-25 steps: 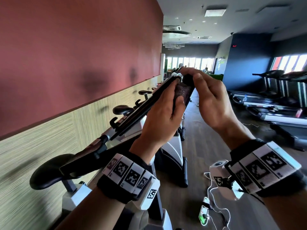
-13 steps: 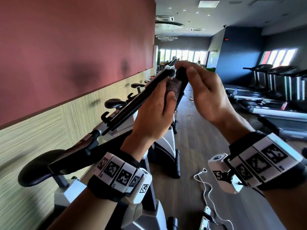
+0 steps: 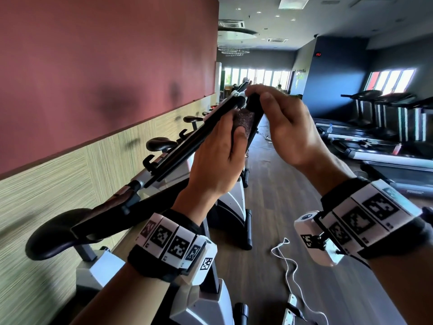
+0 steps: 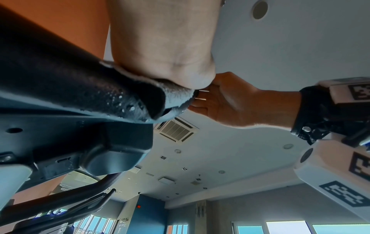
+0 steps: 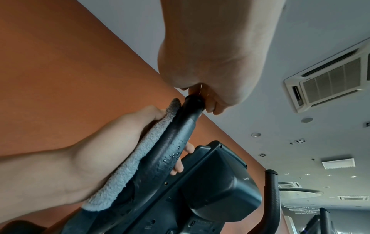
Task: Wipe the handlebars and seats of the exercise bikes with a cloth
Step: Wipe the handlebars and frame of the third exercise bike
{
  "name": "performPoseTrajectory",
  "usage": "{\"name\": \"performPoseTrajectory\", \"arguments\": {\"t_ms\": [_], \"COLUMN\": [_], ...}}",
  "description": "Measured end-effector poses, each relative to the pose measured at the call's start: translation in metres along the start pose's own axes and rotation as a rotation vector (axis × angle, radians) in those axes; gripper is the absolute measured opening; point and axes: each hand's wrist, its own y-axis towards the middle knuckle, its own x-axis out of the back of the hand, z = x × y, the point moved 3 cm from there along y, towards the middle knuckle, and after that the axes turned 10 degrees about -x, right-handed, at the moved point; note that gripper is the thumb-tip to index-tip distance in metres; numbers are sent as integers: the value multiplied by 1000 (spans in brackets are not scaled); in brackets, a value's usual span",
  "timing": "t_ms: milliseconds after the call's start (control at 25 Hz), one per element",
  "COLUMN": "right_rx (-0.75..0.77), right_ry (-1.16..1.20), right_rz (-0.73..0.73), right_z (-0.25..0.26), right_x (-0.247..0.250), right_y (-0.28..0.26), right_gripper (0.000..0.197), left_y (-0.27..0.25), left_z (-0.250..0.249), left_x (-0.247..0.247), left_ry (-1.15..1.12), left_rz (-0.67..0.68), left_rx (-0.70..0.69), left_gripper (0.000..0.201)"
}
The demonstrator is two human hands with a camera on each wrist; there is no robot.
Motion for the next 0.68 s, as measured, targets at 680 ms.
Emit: {"name": "performPoseTrajectory", "arguments": {"t_ms": [680], "right_rx": [52], "right_ry": [111], "right_rz": [-2], "right_z": [-4], "right_x": [-4], "right_y": [-3], "right_gripper": [39], "left_y": [-11], "left_z": [-10], "left_x": [4], "left_ry": [76], "left_rz": [24], "left_rx": [-2], "left_gripper": [59]}}
